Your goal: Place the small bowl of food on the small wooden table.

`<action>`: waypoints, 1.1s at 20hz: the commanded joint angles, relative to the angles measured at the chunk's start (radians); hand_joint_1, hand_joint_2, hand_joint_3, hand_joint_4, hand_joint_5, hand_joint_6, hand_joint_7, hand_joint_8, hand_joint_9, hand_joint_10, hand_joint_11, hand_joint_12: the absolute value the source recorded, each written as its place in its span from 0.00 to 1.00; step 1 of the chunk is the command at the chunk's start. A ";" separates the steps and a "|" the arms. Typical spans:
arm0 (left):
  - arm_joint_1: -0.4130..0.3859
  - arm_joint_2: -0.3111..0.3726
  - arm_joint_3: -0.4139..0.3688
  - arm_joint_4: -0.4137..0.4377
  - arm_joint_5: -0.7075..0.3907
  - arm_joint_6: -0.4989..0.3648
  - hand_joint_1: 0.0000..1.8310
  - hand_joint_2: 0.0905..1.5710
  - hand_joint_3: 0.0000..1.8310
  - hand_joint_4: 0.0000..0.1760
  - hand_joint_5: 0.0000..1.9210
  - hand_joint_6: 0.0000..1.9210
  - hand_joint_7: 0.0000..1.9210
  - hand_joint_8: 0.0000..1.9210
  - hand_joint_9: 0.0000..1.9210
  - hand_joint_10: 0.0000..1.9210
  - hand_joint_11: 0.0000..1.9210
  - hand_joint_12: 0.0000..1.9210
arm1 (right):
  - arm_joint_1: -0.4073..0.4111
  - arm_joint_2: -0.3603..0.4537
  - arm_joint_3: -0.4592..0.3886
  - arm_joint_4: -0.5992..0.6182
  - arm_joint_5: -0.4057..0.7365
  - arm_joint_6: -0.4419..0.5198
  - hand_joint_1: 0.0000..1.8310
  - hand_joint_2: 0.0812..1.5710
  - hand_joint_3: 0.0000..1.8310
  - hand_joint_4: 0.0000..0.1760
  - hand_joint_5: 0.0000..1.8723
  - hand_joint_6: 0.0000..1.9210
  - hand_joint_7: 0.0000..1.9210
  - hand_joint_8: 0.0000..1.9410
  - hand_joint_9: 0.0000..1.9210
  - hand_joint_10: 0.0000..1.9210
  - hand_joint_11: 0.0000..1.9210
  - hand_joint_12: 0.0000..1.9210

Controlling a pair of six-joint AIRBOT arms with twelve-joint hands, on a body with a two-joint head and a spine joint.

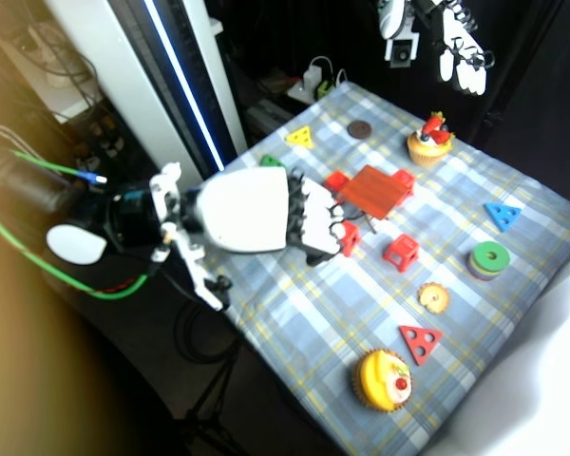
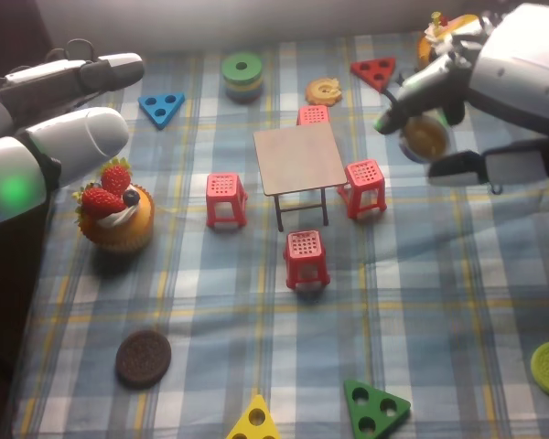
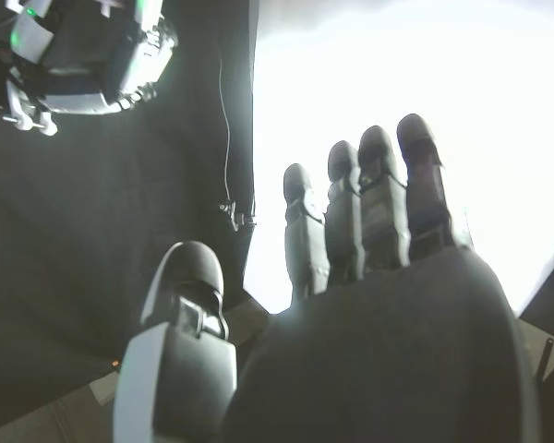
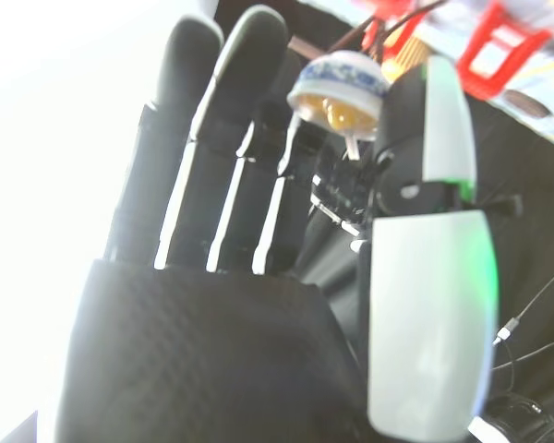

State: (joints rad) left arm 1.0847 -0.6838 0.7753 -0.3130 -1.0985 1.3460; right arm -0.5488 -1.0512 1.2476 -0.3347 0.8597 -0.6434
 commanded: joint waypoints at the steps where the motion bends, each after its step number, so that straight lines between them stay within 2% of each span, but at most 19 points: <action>1: -0.017 -0.007 0.009 0.005 -0.115 -0.009 0.09 0.76 0.00 0.67 0.21 0.00 0.15 0.00 0.11 0.00 0.00 0.18 | 0.028 -0.009 0.004 0.016 0.107 0.001 0.69 0.65 0.00 0.00 0.60 0.33 0.61 0.42 0.55 0.37 0.37 0.70; 2: -0.018 -0.007 0.010 0.006 -0.111 -0.009 0.10 0.75 0.00 0.70 0.21 0.00 0.15 0.00 0.11 0.00 0.00 0.18 | 0.038 -0.018 0.008 0.011 0.107 0.001 0.69 0.65 0.00 0.00 0.58 0.38 0.64 0.35 0.59 0.29 0.35 0.65; 3: -0.019 -0.008 0.011 0.007 -0.109 -0.009 0.11 0.75 0.00 0.67 0.21 0.00 0.15 0.00 0.11 0.00 0.00 0.18 | 0.053 -0.031 0.014 0.007 0.105 0.001 0.69 0.64 0.00 0.00 0.58 0.41 0.66 0.29 0.61 0.24 0.33 0.65; 4: -0.019 -0.008 0.012 0.008 -0.109 -0.009 0.11 0.75 0.00 0.64 0.21 0.00 0.15 0.00 0.11 0.00 0.00 0.17 | 0.069 -0.042 0.019 0.001 0.102 0.001 0.69 0.64 0.00 0.00 0.59 0.35 0.63 0.37 0.62 0.26 0.35 0.72; 5: -0.019 -0.008 0.013 0.009 -0.108 -0.009 0.11 0.75 0.00 0.67 0.21 0.00 0.15 0.00 0.11 0.00 0.00 0.17 | 0.084 -0.051 0.023 -0.007 0.098 0.001 0.69 0.64 0.00 0.00 0.61 0.31 0.61 0.40 0.59 0.31 0.32 0.74; 6: -0.020 -0.009 0.015 0.011 -0.106 -0.009 0.11 0.75 0.00 0.66 0.21 0.00 0.15 0.00 0.11 0.00 0.00 0.17 | 0.102 -0.063 0.028 -0.018 0.094 0.001 0.69 0.64 0.00 0.00 0.62 0.30 0.61 0.42 0.58 0.34 0.32 0.74; 7: -0.021 -0.010 0.016 0.011 -0.104 -0.009 0.10 0.75 0.00 0.65 0.21 0.00 0.15 0.00 0.11 0.00 0.00 0.17 | 0.112 -0.070 0.032 -0.026 0.091 0.001 0.69 0.65 0.00 0.00 0.63 0.28 0.59 0.45 0.57 0.37 0.38 0.72; 8: -0.023 -0.012 0.018 0.013 -0.101 -0.009 0.08 0.75 0.00 0.62 0.21 0.00 0.14 0.00 0.10 0.00 0.00 0.17 | 0.124 -0.077 0.035 -0.038 0.086 0.001 0.70 0.65 0.00 0.00 0.66 0.19 0.57 0.51 0.52 0.43 0.26 0.78; 9: -0.026 -0.015 0.020 0.015 -0.096 -0.009 0.08 0.75 0.00 0.62 0.22 0.00 0.15 0.00 0.11 0.00 0.00 0.19 | 0.137 -0.084 0.038 -0.052 0.079 0.001 0.69 0.64 0.00 0.00 0.69 0.17 0.57 0.49 0.48 0.44 0.19 0.80; 10: -0.027 -0.017 0.021 0.016 -0.093 -0.009 0.08 0.75 0.00 0.61 0.22 0.00 0.15 0.00 0.11 0.00 0.00 0.21 | 0.145 -0.092 0.041 -0.058 0.076 0.001 0.70 0.64 0.00 0.00 0.71 0.13 0.57 0.50 0.47 0.48 0.19 0.83; 11: -0.028 -0.019 0.024 0.018 -0.088 -0.009 0.08 0.76 0.00 0.63 0.21 0.00 0.15 0.00 0.11 0.00 0.00 0.21 | 0.155 -0.108 0.047 -0.069 0.071 0.001 0.69 0.63 0.00 0.00 0.69 0.19 0.59 0.43 0.46 0.42 0.11 0.78; 12: -0.029 -0.019 0.024 0.018 -0.087 -0.009 0.08 0.76 0.00 0.60 0.21 0.00 0.15 0.00 0.11 0.00 0.00 0.22 | 0.160 -0.115 0.050 -0.075 0.067 0.001 0.69 0.63 0.00 0.10 0.63 0.33 0.65 0.29 0.49 0.34 0.11 0.68; 13: -0.029 -0.019 0.025 0.018 -0.086 -0.009 0.08 0.75 0.00 0.56 0.21 0.00 0.15 0.00 0.12 0.00 0.00 0.21 | 0.167 -0.123 0.052 -0.083 0.061 0.001 0.75 0.64 0.00 0.00 0.59 0.41 0.68 0.22 0.49 0.49 0.14 0.65; 14: -0.029 -0.020 0.026 0.019 -0.085 -0.009 0.08 0.76 0.00 0.56 0.21 0.00 0.15 0.00 0.12 0.00 0.00 0.20 | 0.176 -0.132 0.054 -0.096 0.052 0.001 0.76 0.64 0.00 0.00 0.58 0.43 0.70 0.17 0.51 0.52 0.21 0.66; 16: -0.030 -0.021 0.028 0.019 -0.083 -0.009 0.06 0.76 0.00 0.55 0.20 0.00 0.15 0.00 0.10 0.00 0.00 0.11 | 0.185 -0.145 0.057 -0.118 0.037 0.001 0.76 0.64 0.00 0.00 0.58 0.41 0.68 0.19 0.52 0.52 0.27 0.65; 17: -0.031 -0.023 0.028 0.020 -0.083 -0.009 0.06 0.76 0.00 0.54 0.20 0.00 0.15 0.00 0.11 0.00 0.00 0.11 | 0.189 -0.151 0.057 -0.135 0.021 0.001 0.76 0.64 0.00 0.00 0.59 0.35 0.64 0.29 0.53 0.55 0.30 0.69; 18: -0.031 -0.024 0.028 0.020 -0.082 -0.009 0.07 0.76 0.00 0.53 0.20 0.00 0.15 0.00 0.11 0.00 0.00 0.11 | 0.190 -0.156 0.057 -0.143 0.012 0.001 0.76 0.65 0.00 0.00 0.57 0.36 0.62 0.32 0.53 0.57 0.35 0.71; 19: -0.031 -0.025 0.028 0.020 -0.081 -0.010 0.04 0.76 0.00 0.57 0.20 0.00 0.13 0.00 0.10 0.00 0.00 0.11 | 0.190 -0.158 0.057 -0.148 0.007 0.001 0.76 0.65 0.00 0.00 0.57 0.38 0.64 0.28 0.53 0.56 0.33 0.71; 22: -0.031 -0.025 0.029 0.020 -0.079 -0.010 0.05 0.77 0.00 0.60 0.19 0.00 0.13 0.00 0.10 0.00 0.00 0.12 | 0.189 -0.162 0.057 -0.157 -0.006 0.001 0.76 0.66 0.00 0.00 0.56 0.42 0.59 0.35 0.52 0.57 0.36 0.68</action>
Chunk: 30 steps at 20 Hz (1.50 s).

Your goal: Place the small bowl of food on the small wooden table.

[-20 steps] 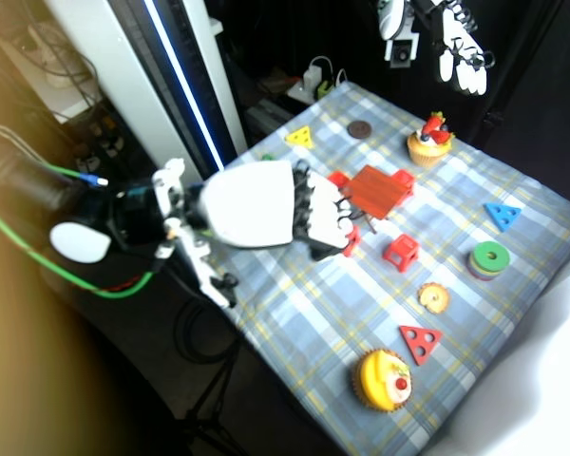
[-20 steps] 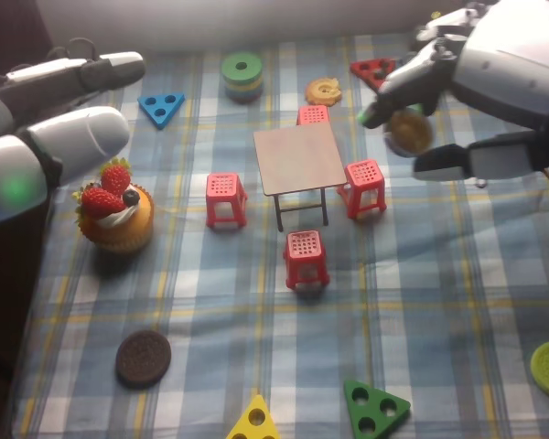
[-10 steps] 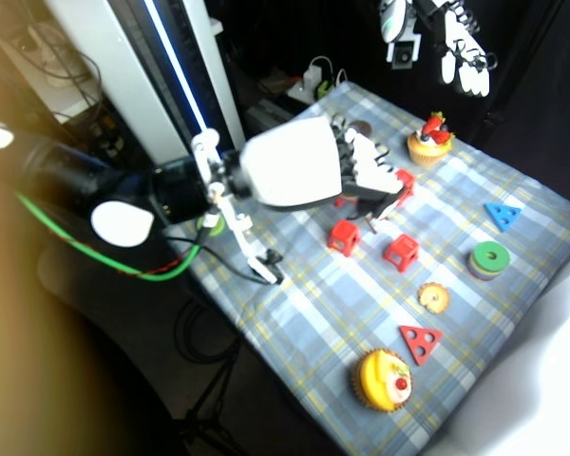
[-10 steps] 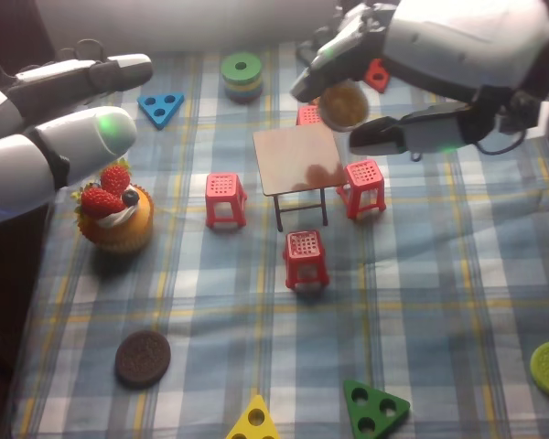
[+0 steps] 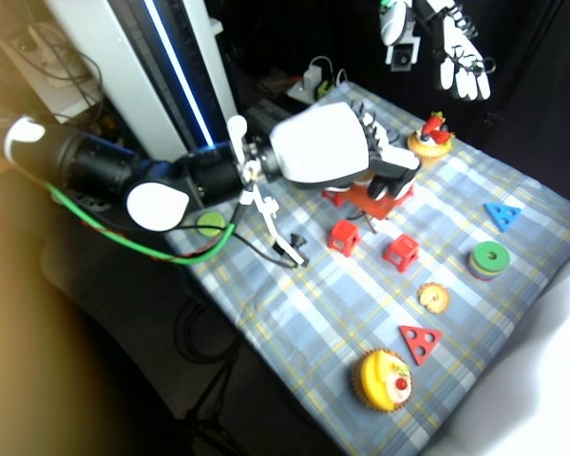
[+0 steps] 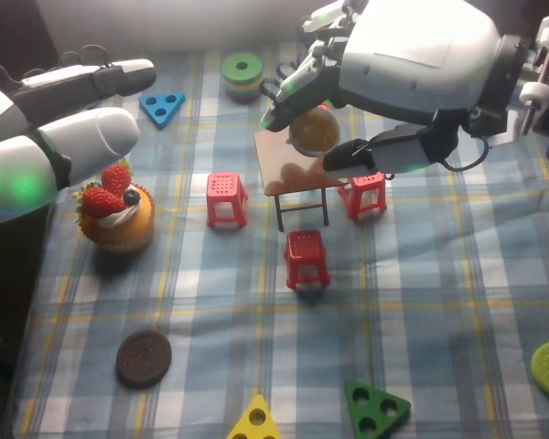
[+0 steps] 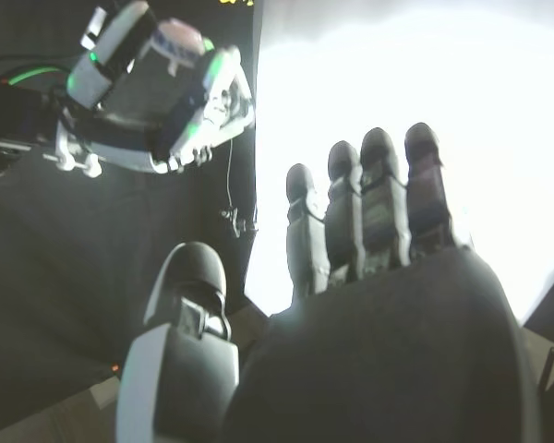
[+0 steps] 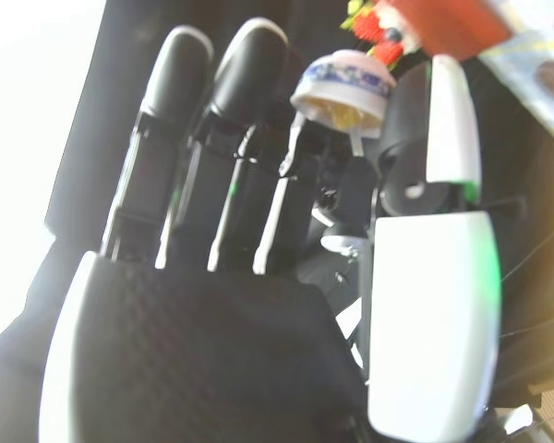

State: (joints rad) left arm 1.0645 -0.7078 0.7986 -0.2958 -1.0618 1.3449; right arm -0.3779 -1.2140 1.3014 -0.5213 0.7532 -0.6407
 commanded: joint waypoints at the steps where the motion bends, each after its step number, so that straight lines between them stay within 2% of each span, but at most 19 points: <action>1: -0.011 -0.001 0.006 0.002 -0.116 -0.009 0.05 0.77 0.00 0.59 0.19 0.00 0.13 0.00 0.10 0.00 0.00 0.14 | 0.019 0.000 0.003 0.029 0.100 -0.002 0.76 0.66 0.00 0.00 0.55 0.46 0.58 0.35 0.51 0.57 0.35 0.66; 4: -0.012 -0.003 0.006 0.002 -0.116 -0.009 0.06 0.77 0.00 0.58 0.20 0.00 0.12 0.00 0.09 0.00 0.00 0.12 | 0.019 -0.007 0.004 0.019 0.095 -0.002 0.75 0.68 0.00 0.00 0.54 0.50 0.55 0.40 0.47 0.59 0.29 0.66; 5: -0.012 -0.004 0.007 0.002 -0.116 -0.009 0.07 0.77 0.00 0.58 0.20 0.00 0.10 0.00 0.08 0.00 0.00 0.12 | 0.019 -0.008 0.005 0.018 0.094 -0.002 0.68 0.69 0.00 0.00 0.53 0.53 0.52 0.46 0.44 0.39 0.26 0.67; 6: -0.012 -0.004 0.006 0.002 -0.116 -0.010 0.08 0.77 0.00 0.57 0.20 0.00 0.11 0.00 0.09 0.00 0.00 0.14 | 0.019 -0.008 0.005 0.017 0.094 -0.002 0.67 0.69 0.00 0.16 0.52 0.54 0.51 0.48 0.45 0.26 0.24 0.68; 7: -0.012 -0.003 0.007 0.002 -0.116 -0.011 0.08 0.77 0.00 0.60 0.20 0.00 0.10 0.00 0.09 0.00 0.00 0.15 | 0.019 -0.008 0.005 0.017 0.092 -0.002 0.67 0.70 0.00 0.00 0.47 0.56 0.54 0.48 0.51 0.20 0.30 0.66; 8: -0.012 -0.003 0.007 0.002 -0.116 -0.012 0.07 0.77 0.00 0.62 0.20 0.00 0.10 0.00 0.09 0.00 0.00 0.16 | 0.019 -0.008 0.005 0.017 0.090 -0.002 0.67 0.71 0.00 0.00 0.45 0.57 0.54 0.51 0.52 0.18 0.31 0.67; 9: -0.012 -0.004 0.007 0.002 -0.117 -0.014 0.08 0.77 0.00 0.56 0.21 0.00 0.10 0.00 0.09 0.00 0.00 0.15 | 0.019 -0.008 0.006 0.017 0.088 -0.002 0.72 0.69 0.00 0.00 0.41 0.26 0.51 0.53 0.50 0.15 0.29 0.66; 10: -0.012 -0.004 0.006 0.002 -0.119 -0.016 0.08 0.77 0.00 0.55 0.21 0.00 0.11 0.00 0.09 0.00 0.00 0.15 | 0.019 -0.008 0.006 0.017 0.087 -0.002 0.66 0.66 0.00 0.00 0.41 0.10 0.45 0.24 0.47 0.11 0.24 0.62; 11: -0.012 -0.004 0.006 0.002 -0.120 -0.018 0.07 0.77 0.00 0.51 0.21 0.00 0.11 0.00 0.09 0.00 0.00 0.16 | 0.019 -0.008 0.006 0.017 0.085 -0.002 0.64 0.65 0.00 0.09 0.41 0.03 0.45 0.09 0.46 0.07 0.19 0.61; 12: -0.013 -0.004 0.006 0.002 -0.120 -0.019 0.07 0.78 0.00 0.48 0.21 0.00 0.10 0.00 0.10 0.00 0.00 0.16 | 0.019 -0.007 0.006 0.017 0.084 -0.002 0.64 0.65 0.00 0.13 0.40 0.01 0.46 0.03 0.46 0.05 0.17 0.60; 14: -0.013 -0.004 0.006 0.002 -0.121 -0.020 0.08 0.77 0.00 0.49 0.21 0.00 0.12 0.00 0.10 0.00 0.00 0.13 | 0.019 -0.007 0.007 0.018 0.080 -0.002 0.64 0.65 0.00 0.25 0.40 0.00 0.47 0.00 0.47 0.02 0.17 0.59; 18: -0.013 -0.003 0.006 0.002 -0.123 -0.022 0.06 0.77 0.00 0.51 0.21 0.00 0.13 0.00 0.10 0.00 0.00 0.16 | 0.019 -0.007 0.007 0.021 0.074 -0.002 0.66 0.64 0.00 0.19 0.41 0.00 0.47 0.00 0.47 0.01 0.14 0.58; 21: -0.013 -0.003 0.006 0.002 -0.125 -0.025 0.07 0.77 0.00 0.49 0.22 0.00 0.16 0.01 0.12 0.00 0.00 0.18 | 0.018 -0.007 0.006 0.027 0.072 -0.002 0.64 0.62 0.00 0.02 0.42 0.00 0.50 0.01 0.48 0.01 0.12 0.59; 22: -0.013 -0.003 0.006 0.002 -0.125 -0.025 0.07 0.77 0.00 0.51 0.21 0.00 0.17 0.00 0.12 0.00 0.00 0.16 | 0.018 -0.007 0.006 0.029 0.072 -0.002 0.63 0.62 0.00 0.03 0.42 0.00 0.50 0.00 0.47 0.00 0.07 0.60; 24: -0.013 -0.003 0.005 0.000 -0.127 -0.025 0.10 0.77 0.00 0.46 0.22 0.00 0.15 0.00 0.12 0.00 0.00 0.15 | 0.018 -0.007 0.005 0.039 0.072 -0.002 0.62 0.61 0.00 0.03 0.41 0.00 0.50 0.00 0.48 0.00 0.08 0.64; 26: -0.012 -0.003 0.004 -0.004 -0.134 -0.025 0.10 0.77 0.00 0.48 0.21 0.00 0.14 0.00 0.11 0.00 0.00 0.16 | 0.018 -0.004 -0.003 0.047 0.083 -0.002 0.56 0.60 0.00 0.28 0.31 0.00 0.34 0.00 0.37 0.00 0.11 0.60; 27: -0.012 -0.002 0.004 -0.009 -0.144 -0.025 0.10 0.76 0.00 0.48 0.20 0.00 0.14 0.00 0.11 0.00 0.00 0.16 | 0.018 0.014 -0.010 0.057 0.102 -0.002 0.53 0.60 0.00 0.27 0.28 0.00 0.30 0.00 0.33 0.00 0.11 0.55; 28: -0.011 0.000 0.003 -0.016 -0.157 -0.025 0.11 0.76 0.00 0.55 0.18 0.00 0.14 0.00 0.10 0.00 0.00 0.15 | 0.018 0.035 -0.020 0.076 0.127 -0.002 0.51 0.60 0.00 0.11 0.23 0.00 0.26 0.00 0.28 0.00 0.06 0.57; 30: -0.010 0.009 -0.001 -0.030 -0.203 -0.025 0.12 0.74 0.00 0.58 0.17 0.00 0.14 0.00 0.11 0.00 0.00 0.17 | -0.001 0.122 -0.050 0.140 0.211 -0.002 0.45 0.61 0.00 0.24 0.17 0.00 0.22 0.00 0.23 0.00 0.06 0.42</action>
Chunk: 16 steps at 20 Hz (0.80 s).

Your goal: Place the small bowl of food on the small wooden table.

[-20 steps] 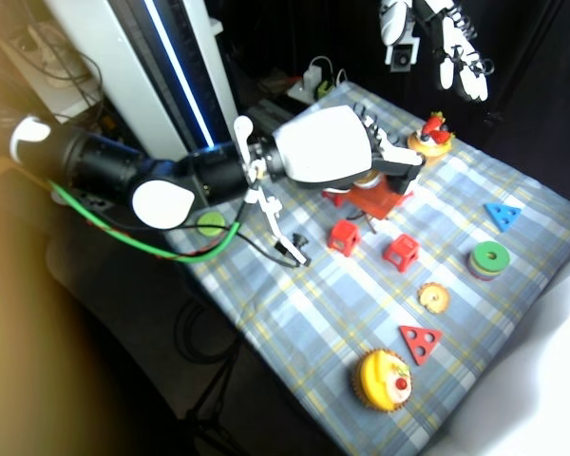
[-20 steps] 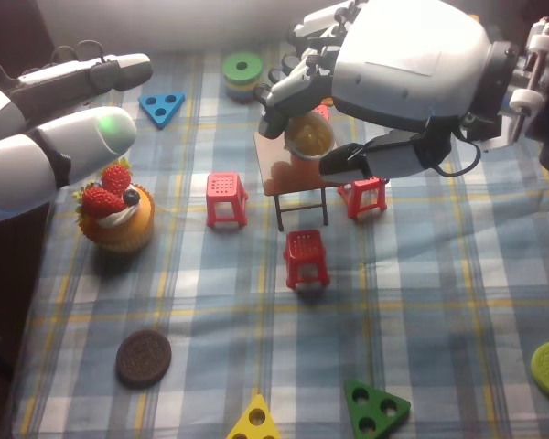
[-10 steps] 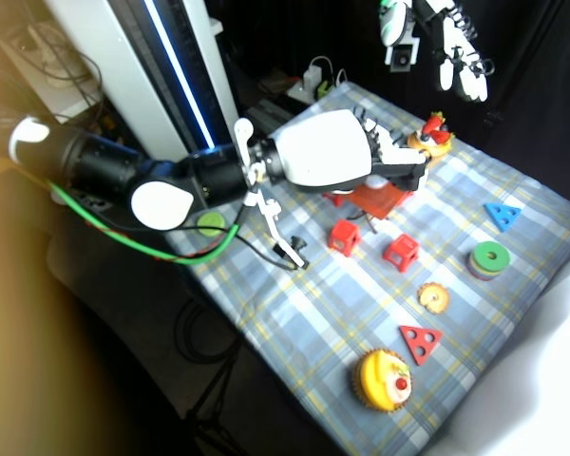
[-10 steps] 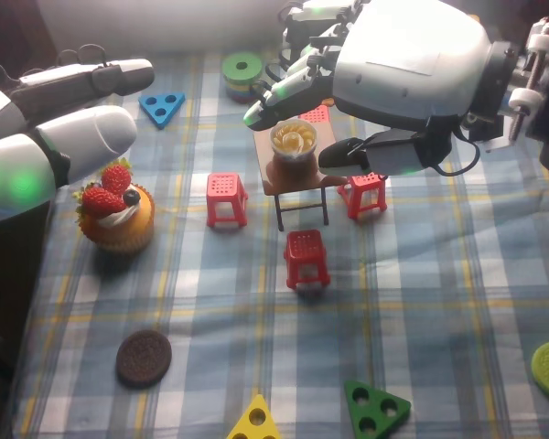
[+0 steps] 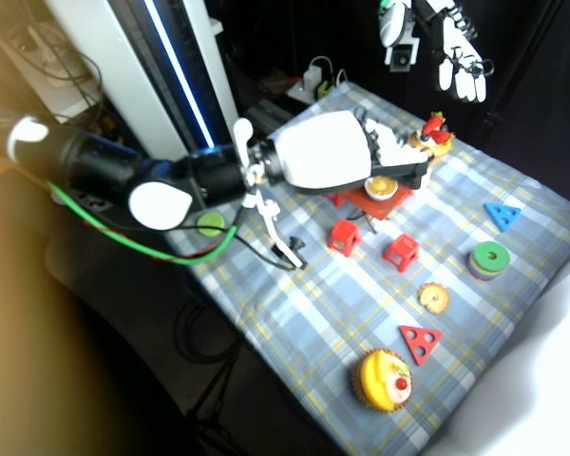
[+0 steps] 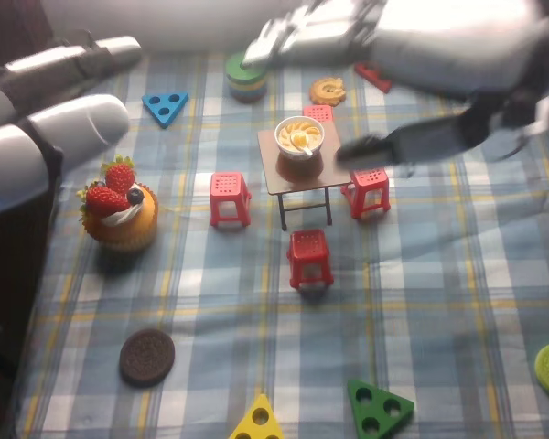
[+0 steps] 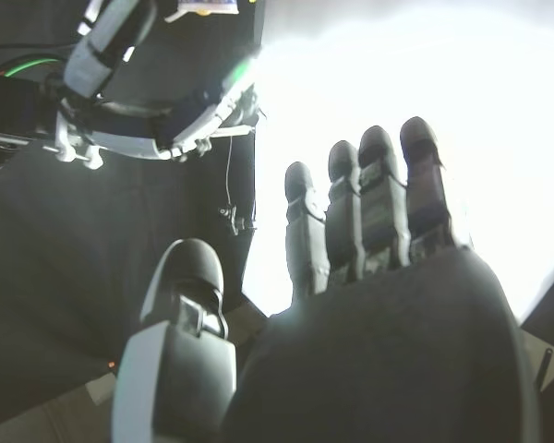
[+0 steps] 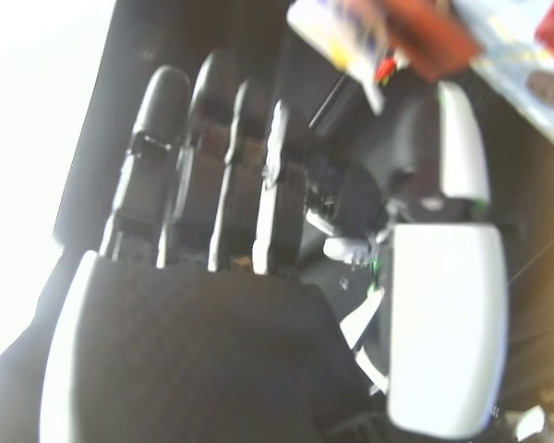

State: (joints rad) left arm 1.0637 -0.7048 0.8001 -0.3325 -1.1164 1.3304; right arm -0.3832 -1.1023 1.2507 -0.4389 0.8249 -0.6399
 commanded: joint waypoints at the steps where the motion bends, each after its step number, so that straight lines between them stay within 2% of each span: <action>1: -0.008 0.009 -0.006 0.004 -0.162 -0.011 0.14 0.72 0.00 0.72 0.16 0.00 0.15 0.00 0.12 0.00 0.00 0.17 | -0.015 0.030 -0.006 0.083 0.169 -0.002 0.44 0.60 0.00 0.30 0.15 0.00 0.22 0.00 0.21 0.00 0.04 0.36; 2: -0.003 0.013 -0.010 -0.001 -0.188 -0.012 0.19 0.70 0.00 0.71 0.16 0.00 0.14 0.00 0.11 0.00 0.00 0.18 | -0.046 0.055 -0.015 0.118 0.210 -0.002 0.44 0.59 0.00 0.40 0.16 0.00 0.23 0.00 0.22 0.00 0.04 0.38; 3: 0.007 0.016 -0.016 -0.010 -0.231 -0.022 0.21 0.69 0.00 0.73 0.15 0.00 0.13 0.00 0.10 0.00 0.00 0.16 | -0.107 0.090 -0.034 0.184 0.286 -0.005 0.44 0.59 0.00 0.45 0.16 0.00 0.23 0.00 0.22 0.00 0.03 0.37; 4: 0.014 0.017 -0.016 -0.013 -0.255 -0.037 0.22 0.69 0.00 0.73 0.14 0.00 0.13 0.00 0.10 0.00 0.00 0.16 | -0.143 0.107 -0.046 0.221 0.328 -0.009 0.44 0.58 0.00 0.46 0.16 0.00 0.23 0.00 0.22 0.00 0.02 0.38; 5: 0.020 0.015 -0.013 -0.013 -0.284 -0.067 0.25 0.66 0.00 0.76 0.13 0.00 0.13 0.00 0.10 0.00 0.00 0.22 | -0.195 0.130 -0.065 0.268 0.390 -0.016 0.48 0.65 0.00 0.42 0.15 0.00 0.21 0.00 0.21 0.00 0.01 0.38; 6: 0.025 0.011 -0.007 -0.013 -0.322 -0.113 0.27 0.65 0.00 0.57 0.12 0.00 0.11 0.00 0.08 0.00 0.00 0.23 | -0.271 0.155 -0.094 0.332 0.476 -0.024 0.52 0.72 0.00 0.24 0.14 0.00 0.21 0.00 0.21 0.00 0.01 0.36; 7: 0.030 0.007 -0.005 -0.011 -0.350 -0.140 0.28 0.63 0.00 0.52 0.10 0.00 0.08 0.00 0.07 0.00 0.00 0.21 | -0.333 0.169 -0.116 0.375 0.539 -0.030 0.47 0.72 0.00 0.16 0.13 0.00 0.20 0.00 0.21 0.00 0.02 0.36; 8: 0.035 0.000 -0.005 -0.009 -0.390 -0.167 0.27 0.63 0.00 0.48 0.08 0.00 0.07 0.00 0.06 0.00 0.00 0.20 | -0.426 0.182 -0.145 0.447 0.647 -0.035 0.49 0.74 0.01 0.11 0.14 0.00 0.21 0.00 0.23 0.01 0.04 0.37; 9: 0.041 -0.005 -0.007 -0.009 -0.409 -0.177 0.29 0.63 0.00 0.71 0.06 0.00 0.05 0.00 0.04 0.00 0.00 0.17 | -0.474 0.184 -0.160 0.487 0.707 -0.035 0.40 0.73 0.00 0.00 0.16 0.00 0.25 0.00 0.27 0.01 0.10 0.35; 10: 0.049 -0.013 -0.011 -0.010 -0.441 -0.192 0.30 0.61 0.00 0.31 0.06 0.00 0.03 0.00 0.01 0.00 0.00 0.07 | -0.544 0.184 -0.178 0.542 0.784 -0.035 0.37 0.73 0.00 0.00 0.16 0.00 0.26 0.00 0.29 0.01 0.12 0.35; 11: 0.057 -0.020 -0.012 -0.011 -0.469 -0.219 0.29 0.61 0.00 0.49 0.03 0.00 0.02 0.00 0.00 0.00 0.00 0.01 | -0.604 0.184 -0.198 0.593 0.845 -0.035 0.37 0.71 0.00 0.00 0.17 0.00 0.27 0.00 0.31 0.01 0.14 0.34; 12: 0.071 -0.033 -0.007 -0.013 -0.506 -0.262 0.28 0.62 0.00 0.63 0.03 0.00 0.03 0.01 0.02 0.01 0.02 0.01 | -0.675 0.183 -0.223 0.642 0.903 -0.035 0.34 0.72 0.00 0.00 0.16 0.00 0.26 0.00 0.31 0.00 0.15 0.34; 13: 0.083 -0.052 0.009 -0.015 -0.544 -0.328 0.21 0.65 0.01 0.72 0.01 0.00 0.03 0.01 0.03 0.01 0.03 0.02 | -0.743 0.184 -0.252 0.705 0.938 -0.035 0.37 0.71 0.00 0.00 0.14 0.00 0.25 0.00 0.31 0.00 0.14 0.39; 14: 0.090 -0.067 0.020 -0.016 -0.570 -0.378 0.12 0.68 0.00 0.52 0.02 0.00 0.04 0.01 0.06 0.01 0.01 0.21 | -0.758 0.182 -0.264 0.719 0.938 -0.035 0.40 0.69 0.00 0.00 0.11 0.00 0.25 0.00 0.31 0.00 0.13 0.43; 15: 0.104 -0.077 0.027 -0.023 -0.603 -0.419 0.11 0.70 0.00 0.18 0.04 0.01 0.06 0.01 0.08 0.01 0.00 0.31 | -0.757 0.179 -0.264 0.713 0.938 -0.035 0.38 0.70 0.00 0.02 0.09 0.00 0.24 0.00 0.31 0.00 0.12 0.46; 16: 0.118 -0.079 0.028 -0.037 -0.618 -0.440 0.06 0.78 0.01 0.00 0.07 0.00 0.08 0.00 0.10 0.01 0.00 0.36 | -0.756 0.180 -0.263 0.705 0.938 -0.035 0.33 0.73 0.00 0.07 0.07 0.00 0.23 0.00 0.31 0.00 0.15 0.46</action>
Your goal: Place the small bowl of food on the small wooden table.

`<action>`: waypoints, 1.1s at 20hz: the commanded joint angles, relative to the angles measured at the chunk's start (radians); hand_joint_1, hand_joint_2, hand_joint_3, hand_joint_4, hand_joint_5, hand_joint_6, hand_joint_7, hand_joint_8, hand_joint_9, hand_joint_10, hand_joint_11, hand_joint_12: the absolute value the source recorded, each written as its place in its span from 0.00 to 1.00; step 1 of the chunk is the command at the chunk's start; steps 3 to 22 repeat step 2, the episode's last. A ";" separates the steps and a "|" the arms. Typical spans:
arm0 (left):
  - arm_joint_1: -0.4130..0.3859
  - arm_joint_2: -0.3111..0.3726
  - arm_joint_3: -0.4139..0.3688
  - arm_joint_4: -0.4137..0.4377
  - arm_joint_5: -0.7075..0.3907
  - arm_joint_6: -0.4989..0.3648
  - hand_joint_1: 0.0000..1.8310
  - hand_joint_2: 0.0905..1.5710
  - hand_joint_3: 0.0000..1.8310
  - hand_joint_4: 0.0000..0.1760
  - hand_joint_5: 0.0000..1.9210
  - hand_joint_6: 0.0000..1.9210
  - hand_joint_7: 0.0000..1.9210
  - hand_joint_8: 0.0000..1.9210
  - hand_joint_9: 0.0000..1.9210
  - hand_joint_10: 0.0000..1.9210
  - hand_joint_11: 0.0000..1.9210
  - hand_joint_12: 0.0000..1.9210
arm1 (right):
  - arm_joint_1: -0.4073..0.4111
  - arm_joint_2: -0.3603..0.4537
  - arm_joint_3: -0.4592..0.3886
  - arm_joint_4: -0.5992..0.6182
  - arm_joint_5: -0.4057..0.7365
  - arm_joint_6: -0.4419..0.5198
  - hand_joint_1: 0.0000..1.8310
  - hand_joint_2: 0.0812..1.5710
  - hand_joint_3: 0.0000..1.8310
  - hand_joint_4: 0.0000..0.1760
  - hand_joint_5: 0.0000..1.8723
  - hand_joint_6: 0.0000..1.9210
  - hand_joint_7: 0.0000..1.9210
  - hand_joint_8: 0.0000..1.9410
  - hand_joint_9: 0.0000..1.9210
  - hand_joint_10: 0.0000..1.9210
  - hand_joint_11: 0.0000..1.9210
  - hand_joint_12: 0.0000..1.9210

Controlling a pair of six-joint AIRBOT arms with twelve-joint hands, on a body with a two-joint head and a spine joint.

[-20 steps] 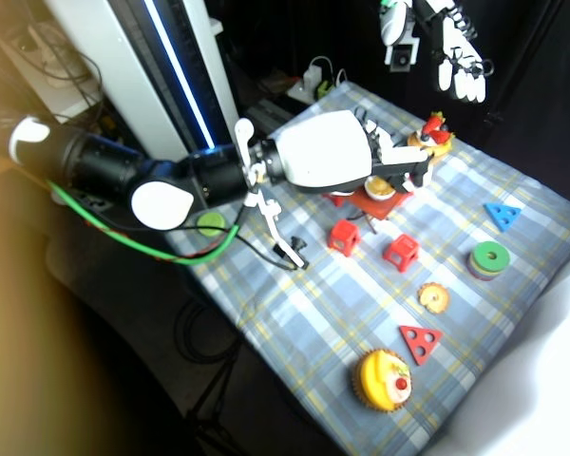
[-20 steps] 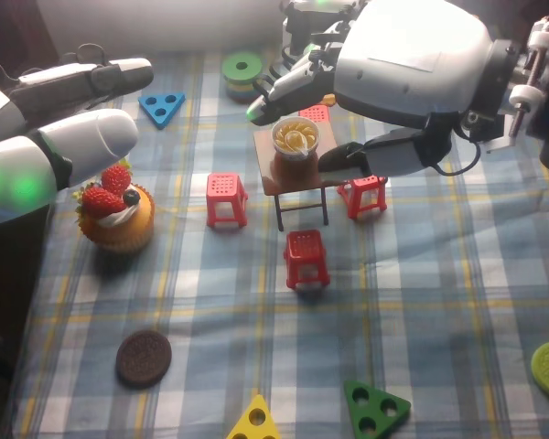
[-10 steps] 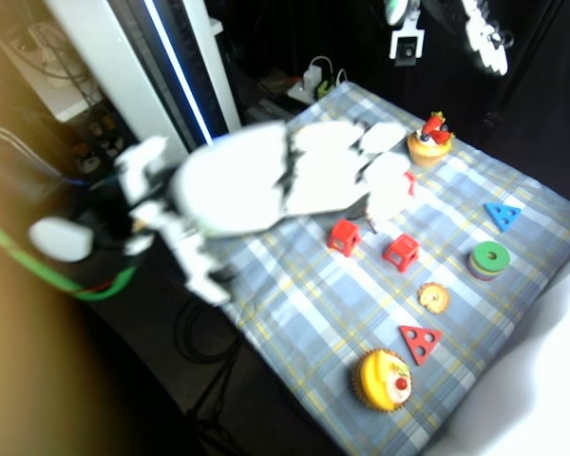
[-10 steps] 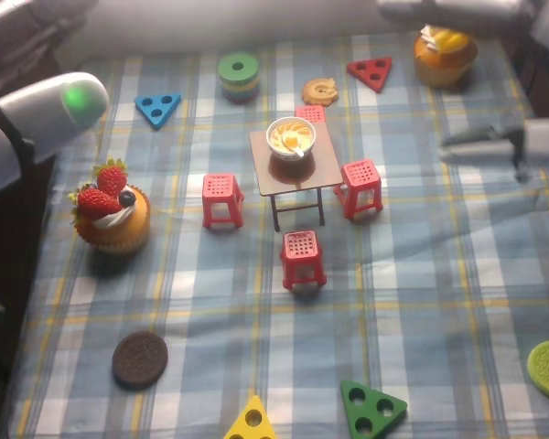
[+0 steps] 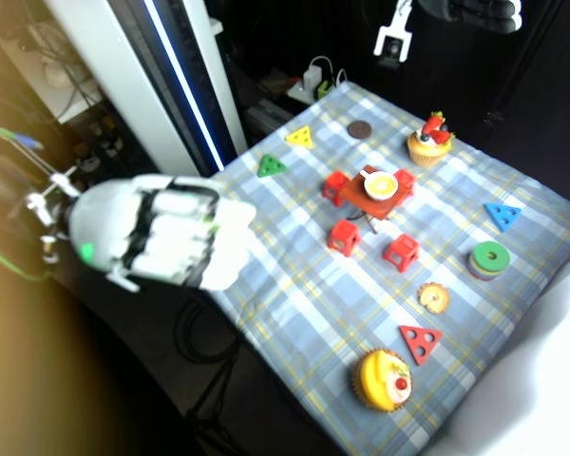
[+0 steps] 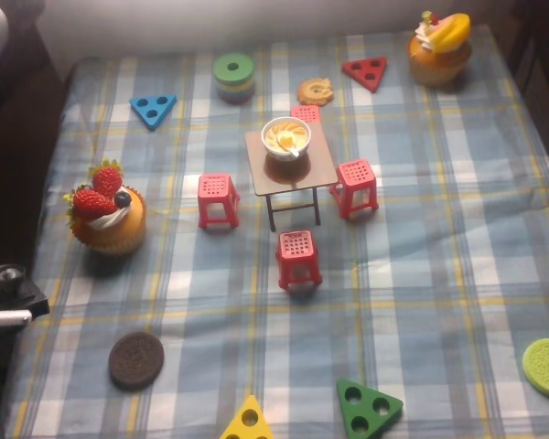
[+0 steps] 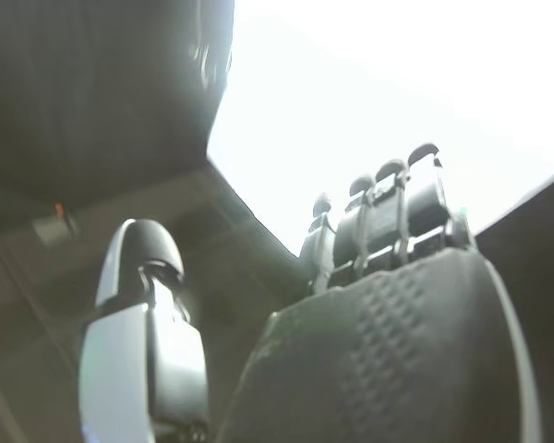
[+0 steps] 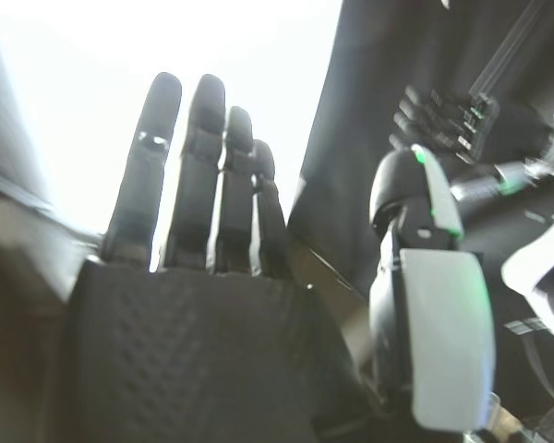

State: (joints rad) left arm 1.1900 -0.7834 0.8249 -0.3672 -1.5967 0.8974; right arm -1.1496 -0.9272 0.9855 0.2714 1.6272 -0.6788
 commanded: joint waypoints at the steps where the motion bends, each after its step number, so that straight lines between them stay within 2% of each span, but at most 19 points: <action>1: -0.006 -0.001 0.006 -0.006 -0.138 -0.016 0.05 0.78 0.00 0.00 0.08 0.00 0.08 0.00 0.11 0.00 0.00 0.40 | 0.010 0.008 0.002 -0.021 0.136 0.004 0.33 0.73 0.00 0.15 0.04 0.00 0.20 0.00 0.28 0.00 0.11 0.48; 2: -0.008 -0.005 0.014 -0.005 -0.138 -0.042 0.06 0.77 0.00 0.00 0.08 0.00 0.08 0.00 0.11 0.00 0.00 0.41 | 0.034 0.009 -0.005 -0.042 0.136 0.003 0.28 0.72 0.00 0.29 0.04 0.00 0.20 0.00 0.28 0.00 0.08 0.55; 22: -0.008 -0.005 0.014 -0.005 -0.138 -0.042 0.06 0.77 0.00 0.00 0.08 0.00 0.08 0.00 0.11 0.00 0.00 0.41 | 0.034 0.009 -0.005 -0.042 0.136 0.003 0.28 0.72 0.00 0.29 0.04 0.00 0.20 0.00 0.28 0.00 0.08 0.55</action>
